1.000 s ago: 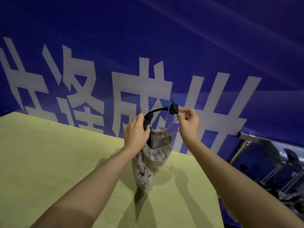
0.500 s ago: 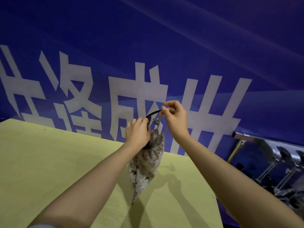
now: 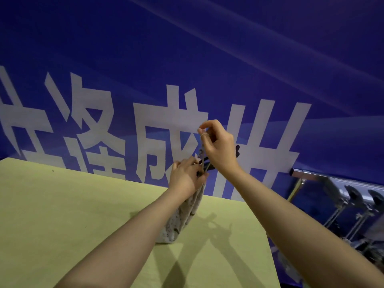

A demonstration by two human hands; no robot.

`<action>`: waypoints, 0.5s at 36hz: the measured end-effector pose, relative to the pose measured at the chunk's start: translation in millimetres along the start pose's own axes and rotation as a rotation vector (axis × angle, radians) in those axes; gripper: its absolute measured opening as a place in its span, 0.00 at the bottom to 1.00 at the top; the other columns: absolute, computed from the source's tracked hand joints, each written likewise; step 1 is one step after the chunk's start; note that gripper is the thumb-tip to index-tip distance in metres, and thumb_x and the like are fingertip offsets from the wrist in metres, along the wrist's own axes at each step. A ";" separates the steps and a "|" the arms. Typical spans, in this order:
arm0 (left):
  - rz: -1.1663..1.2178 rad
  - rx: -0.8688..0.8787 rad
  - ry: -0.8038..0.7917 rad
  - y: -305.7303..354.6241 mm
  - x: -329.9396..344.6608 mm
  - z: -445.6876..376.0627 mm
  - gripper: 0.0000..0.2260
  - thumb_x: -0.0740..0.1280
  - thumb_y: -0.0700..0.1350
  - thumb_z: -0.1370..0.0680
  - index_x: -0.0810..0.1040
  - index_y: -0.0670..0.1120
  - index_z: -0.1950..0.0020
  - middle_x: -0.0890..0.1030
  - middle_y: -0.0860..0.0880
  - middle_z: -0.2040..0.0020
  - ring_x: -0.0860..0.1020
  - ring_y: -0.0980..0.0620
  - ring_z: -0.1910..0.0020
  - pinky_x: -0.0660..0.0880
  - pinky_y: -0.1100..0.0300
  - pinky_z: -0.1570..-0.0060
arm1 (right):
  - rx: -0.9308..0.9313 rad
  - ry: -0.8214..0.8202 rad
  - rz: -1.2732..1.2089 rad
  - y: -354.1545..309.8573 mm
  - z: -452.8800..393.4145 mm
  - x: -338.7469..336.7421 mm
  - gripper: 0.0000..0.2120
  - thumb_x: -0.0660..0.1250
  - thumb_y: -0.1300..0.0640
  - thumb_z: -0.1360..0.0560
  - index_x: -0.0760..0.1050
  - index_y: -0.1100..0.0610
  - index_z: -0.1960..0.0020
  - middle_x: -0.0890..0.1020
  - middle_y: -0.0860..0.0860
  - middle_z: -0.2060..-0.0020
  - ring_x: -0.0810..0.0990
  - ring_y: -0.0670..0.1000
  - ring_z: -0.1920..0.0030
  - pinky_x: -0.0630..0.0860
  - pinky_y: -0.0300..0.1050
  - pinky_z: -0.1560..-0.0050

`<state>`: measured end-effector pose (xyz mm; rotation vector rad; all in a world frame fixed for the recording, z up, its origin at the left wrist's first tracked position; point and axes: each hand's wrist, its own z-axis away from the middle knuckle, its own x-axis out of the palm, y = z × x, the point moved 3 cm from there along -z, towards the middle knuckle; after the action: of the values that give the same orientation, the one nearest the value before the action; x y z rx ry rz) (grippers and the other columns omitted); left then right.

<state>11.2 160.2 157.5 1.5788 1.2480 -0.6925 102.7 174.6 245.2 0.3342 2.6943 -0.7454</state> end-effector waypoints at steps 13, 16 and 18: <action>-0.130 0.044 0.027 14.7 9.3 6.5 0.14 0.58 0.53 0.20 0.78 0.47 0.43 0.73 0.49 0.41 0.70 0.47 0.40 0.64 0.55 0.43 | 0.261 0.228 -0.177 0.1 7.6 -31.9 0.02 0.62 0.64 0.22 0.73 0.60 0.50 0.71 0.46 0.71 0.70 0.40 0.72 0.68 0.30 0.69; -0.183 0.043 0.004 26.9 8.9 10.5 0.14 0.58 0.53 0.20 0.77 0.47 0.43 0.72 0.49 0.40 0.69 0.46 0.41 0.63 0.55 0.43 | 0.303 0.260 -0.215 1.0 15.1 -45.0 0.02 0.62 0.63 0.22 0.72 0.58 0.50 0.73 0.47 0.69 0.70 0.41 0.72 0.68 0.32 0.70; -0.211 0.046 0.006 37.2 8.7 15.4 0.13 0.57 0.53 0.20 0.76 0.48 0.42 0.72 0.49 0.40 0.68 0.46 0.41 0.62 0.55 0.44 | 0.309 0.274 -0.233 1.3 20.6 -57.3 0.02 0.62 0.63 0.22 0.72 0.58 0.50 0.73 0.47 0.69 0.70 0.41 0.72 0.69 0.33 0.71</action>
<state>51.0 149.3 156.9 1.5004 1.4257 -0.8552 160.9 156.9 249.0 0.2071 2.9038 -1.2751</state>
